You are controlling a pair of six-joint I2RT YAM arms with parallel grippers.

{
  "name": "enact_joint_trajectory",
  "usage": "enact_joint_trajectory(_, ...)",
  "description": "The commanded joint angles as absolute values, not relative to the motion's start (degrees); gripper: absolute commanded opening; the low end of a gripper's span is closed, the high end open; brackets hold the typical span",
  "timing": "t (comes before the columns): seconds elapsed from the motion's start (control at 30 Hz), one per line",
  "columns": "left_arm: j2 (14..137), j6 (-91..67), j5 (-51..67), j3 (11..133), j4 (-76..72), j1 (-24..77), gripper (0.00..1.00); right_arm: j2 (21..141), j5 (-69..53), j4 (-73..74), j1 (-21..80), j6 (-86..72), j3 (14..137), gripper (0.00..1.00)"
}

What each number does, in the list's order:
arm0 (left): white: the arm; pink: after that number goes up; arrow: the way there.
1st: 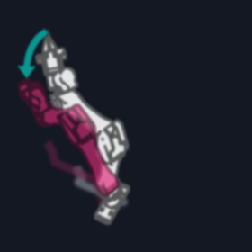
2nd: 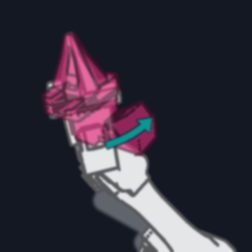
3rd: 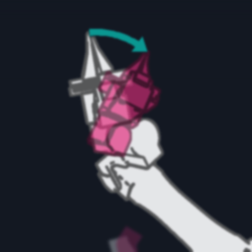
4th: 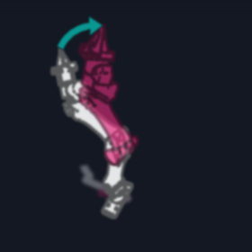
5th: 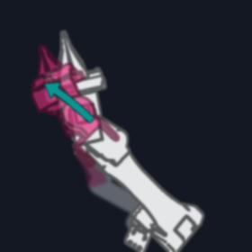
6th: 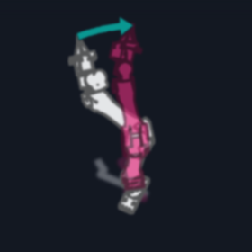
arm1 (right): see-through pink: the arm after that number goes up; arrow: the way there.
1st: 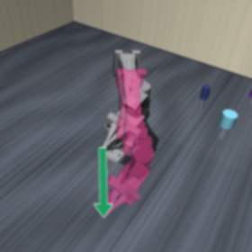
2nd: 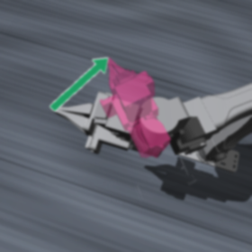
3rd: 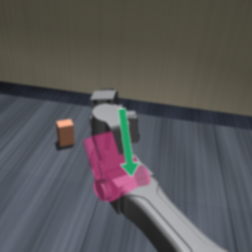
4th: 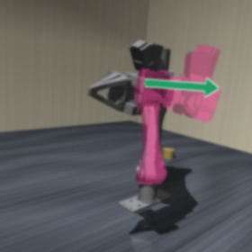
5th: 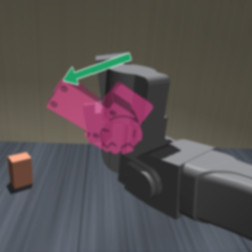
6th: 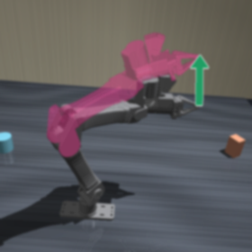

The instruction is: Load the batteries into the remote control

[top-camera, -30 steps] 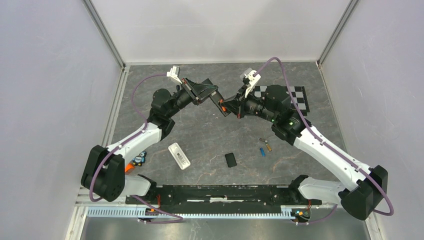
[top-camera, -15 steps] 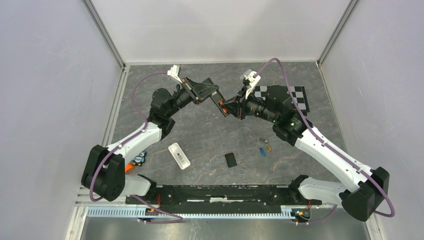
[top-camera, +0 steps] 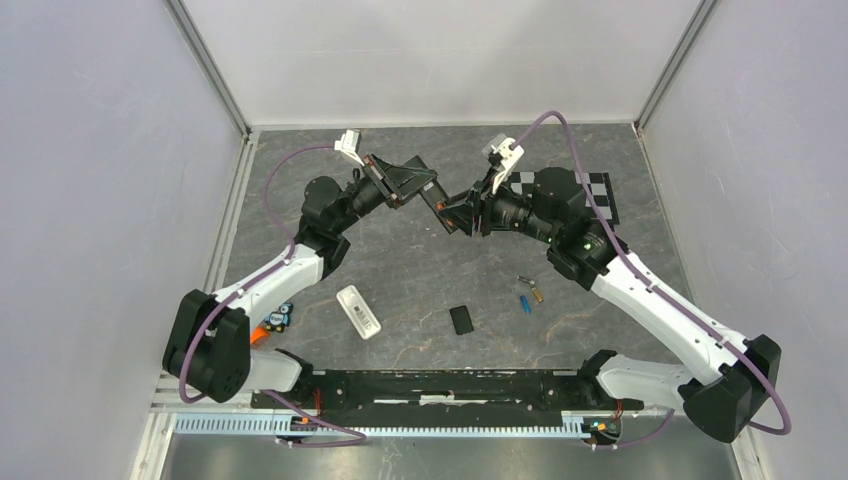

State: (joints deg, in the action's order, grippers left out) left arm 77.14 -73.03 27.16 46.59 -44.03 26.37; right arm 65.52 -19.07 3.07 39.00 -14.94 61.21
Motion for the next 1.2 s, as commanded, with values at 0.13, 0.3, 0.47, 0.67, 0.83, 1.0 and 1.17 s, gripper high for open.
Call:
enact_joint_trajectory(0.13, 75.87, -70.5, 27.06, 49.3, -45.45, 26.29, 0.02, 63.67, -17.78, 0.5, 38.9, -25.73, 64.09, 0.77)
enact_joint_trajectory(0.3, 74.45, -67.98, 24.55, 49.61, -43.88, 26.33, 0.02, 60.7, -11.06, -4.04, 38.93, -39.03, 59.19, 0.96)
enact_joint_trajectory(0.47, 74.75, -66.42, 23.58, 50.87, -43.47, 26.33, 0.02, 58.3, -0.91, -8.89, 38.84, -52.1, 51.79, 0.98)
enact_joint_trajectory(0.67, 75.5, -66.64, 23.6, 50.81, -44.98, 26.28, 0.02, 61.73, -5.92, -16.92, 38.92, -61.53, 50.3, 0.98)
enact_joint_trajectory(0.83, 76.05, -66.7, 24.21, 51.2, -45.28, 26.28, 0.02, 64.25, -7.86, -21.15, 38.85, -69.47, 48.43, 0.98)
enact_joint_trajectory(1.0, 75.95, -66.59, 24.67, 50.99, -45.4, 26.28, 0.02, 66.17, -9.13, -23.73, 38.85, -73.35, 47.95, 0.97)
enact_joint_trajectory(1.17, 75.77, -66.51, 25.21, 50.54, -45.7, 26.35, 0.02, 68.07, -10.17, -22.94, 38.85, -74.56, 49.46, 0.84)
